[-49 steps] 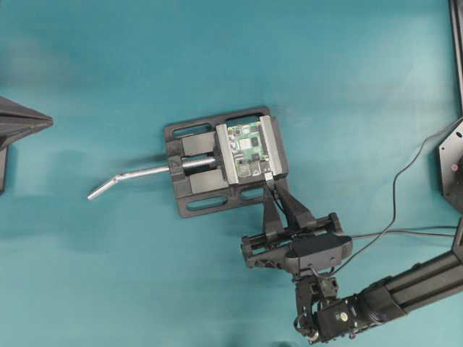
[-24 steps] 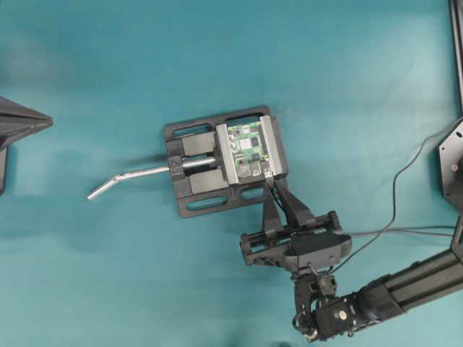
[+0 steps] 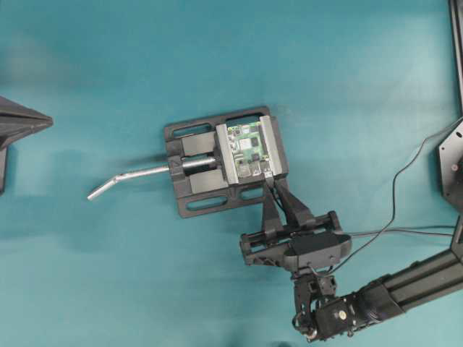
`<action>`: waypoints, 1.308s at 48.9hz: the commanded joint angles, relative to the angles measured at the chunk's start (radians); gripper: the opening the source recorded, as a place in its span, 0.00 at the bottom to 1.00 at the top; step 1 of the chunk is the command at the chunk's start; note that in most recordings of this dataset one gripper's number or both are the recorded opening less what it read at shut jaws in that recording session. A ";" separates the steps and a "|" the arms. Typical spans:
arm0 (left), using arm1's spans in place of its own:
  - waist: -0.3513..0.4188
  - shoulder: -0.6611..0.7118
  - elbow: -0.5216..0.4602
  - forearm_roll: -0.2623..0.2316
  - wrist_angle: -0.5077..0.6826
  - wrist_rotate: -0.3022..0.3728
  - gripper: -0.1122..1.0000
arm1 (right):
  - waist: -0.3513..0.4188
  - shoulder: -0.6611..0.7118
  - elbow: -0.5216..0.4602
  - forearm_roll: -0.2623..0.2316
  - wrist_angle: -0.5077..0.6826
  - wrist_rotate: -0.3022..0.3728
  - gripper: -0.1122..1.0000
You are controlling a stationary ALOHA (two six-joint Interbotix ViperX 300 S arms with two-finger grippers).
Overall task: Insert the USB into the fixed PCB.
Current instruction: 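Push the USB plug into the port with the right gripper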
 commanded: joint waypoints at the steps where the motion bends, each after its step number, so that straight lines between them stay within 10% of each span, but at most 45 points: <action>1: 0.003 0.008 -0.014 0.002 -0.005 -0.006 0.10 | -0.023 -0.028 -0.012 -0.012 -0.012 -0.002 0.29; 64: 0.005 0.008 -0.014 0.002 -0.005 -0.006 0.10 | -0.057 -0.060 -0.005 -0.011 0.015 -0.074 0.29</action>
